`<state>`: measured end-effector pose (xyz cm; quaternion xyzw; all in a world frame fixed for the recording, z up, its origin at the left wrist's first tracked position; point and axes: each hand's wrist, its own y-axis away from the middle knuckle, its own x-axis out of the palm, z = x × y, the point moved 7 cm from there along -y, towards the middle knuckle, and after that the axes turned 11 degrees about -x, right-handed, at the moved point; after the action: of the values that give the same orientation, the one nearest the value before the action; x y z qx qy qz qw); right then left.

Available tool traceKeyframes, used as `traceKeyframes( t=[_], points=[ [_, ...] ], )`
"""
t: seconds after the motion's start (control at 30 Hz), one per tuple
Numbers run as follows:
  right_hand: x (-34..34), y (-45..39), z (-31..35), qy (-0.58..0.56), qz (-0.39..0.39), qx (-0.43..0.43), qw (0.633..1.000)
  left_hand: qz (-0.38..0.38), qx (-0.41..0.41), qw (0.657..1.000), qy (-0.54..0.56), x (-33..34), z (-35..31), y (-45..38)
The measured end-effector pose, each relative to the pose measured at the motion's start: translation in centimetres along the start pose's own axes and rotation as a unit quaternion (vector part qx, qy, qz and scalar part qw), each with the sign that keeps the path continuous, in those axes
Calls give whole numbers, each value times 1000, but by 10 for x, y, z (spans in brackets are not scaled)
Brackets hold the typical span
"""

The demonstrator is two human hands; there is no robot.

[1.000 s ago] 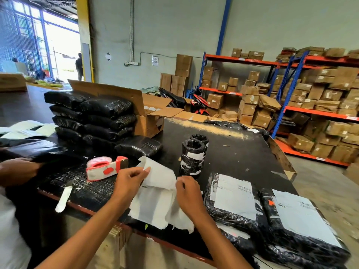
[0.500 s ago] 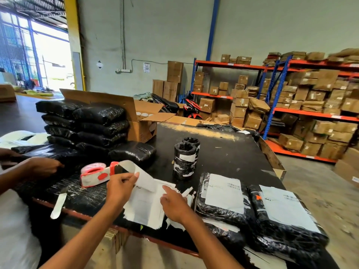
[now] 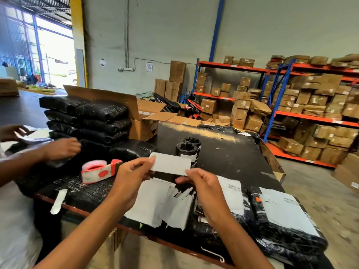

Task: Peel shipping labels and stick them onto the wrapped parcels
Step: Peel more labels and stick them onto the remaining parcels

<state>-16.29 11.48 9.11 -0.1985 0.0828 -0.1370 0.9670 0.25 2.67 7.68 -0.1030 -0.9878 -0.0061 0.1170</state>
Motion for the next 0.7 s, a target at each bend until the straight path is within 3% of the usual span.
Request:
traceKeyframes(
  t=[0.43,0.7],
  points=[
    [-45,16,42,35,40,-53,997,51,-25,998,19,38,-19,16],
    [-42,9,50,35,71,-85,993,22,-34,998,-50,36,-16,7]
  ],
)
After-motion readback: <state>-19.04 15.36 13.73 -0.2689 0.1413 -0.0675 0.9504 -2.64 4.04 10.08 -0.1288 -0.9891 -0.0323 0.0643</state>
